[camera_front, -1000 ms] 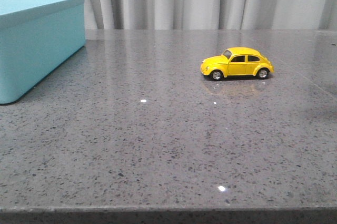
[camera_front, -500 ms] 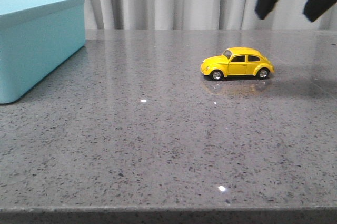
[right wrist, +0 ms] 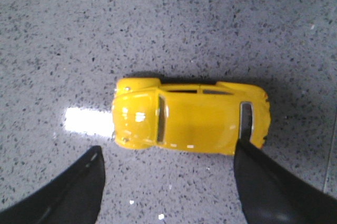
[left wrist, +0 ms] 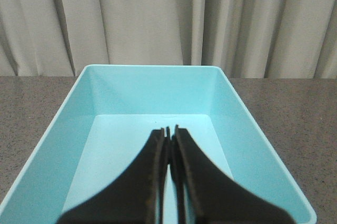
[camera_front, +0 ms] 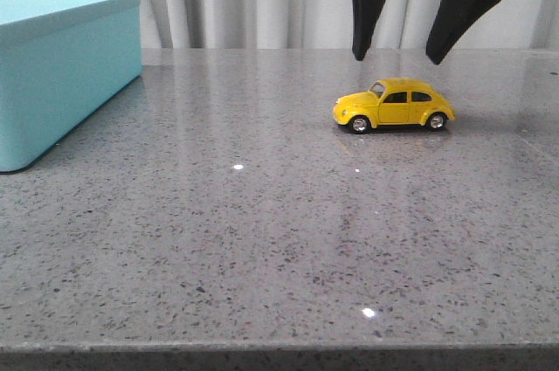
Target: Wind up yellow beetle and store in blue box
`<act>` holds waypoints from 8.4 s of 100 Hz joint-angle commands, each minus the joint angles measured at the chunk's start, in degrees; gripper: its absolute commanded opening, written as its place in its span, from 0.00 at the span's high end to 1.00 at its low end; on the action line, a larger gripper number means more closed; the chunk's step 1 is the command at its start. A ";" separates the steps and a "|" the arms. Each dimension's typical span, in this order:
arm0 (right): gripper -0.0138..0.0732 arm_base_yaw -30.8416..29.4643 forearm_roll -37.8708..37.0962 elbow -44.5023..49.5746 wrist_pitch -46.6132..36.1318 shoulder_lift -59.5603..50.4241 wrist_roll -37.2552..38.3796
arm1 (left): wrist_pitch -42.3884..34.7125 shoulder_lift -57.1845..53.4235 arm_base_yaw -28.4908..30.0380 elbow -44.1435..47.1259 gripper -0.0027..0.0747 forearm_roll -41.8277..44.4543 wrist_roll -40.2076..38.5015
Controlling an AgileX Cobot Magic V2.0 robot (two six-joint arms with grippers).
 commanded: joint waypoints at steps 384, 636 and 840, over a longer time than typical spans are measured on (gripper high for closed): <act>0.25 -2.27 -12.10 5.95 -5.21 -40.00 -1.35 | 16.80 35.33 -21.08 -36.77 0.29 -0.59 15.16; 0.25 -2.27 -11.05 13.77 -7.59 -47.11 0.05 | 46.82 84.72 -33.00 -82.14 0.68 -7.81 46.27; 0.25 -2.27 -11.05 13.77 -9.57 -47.04 0.00 | 59.69 79.58 -0.19 -77.28 0.38 -0.06 20.90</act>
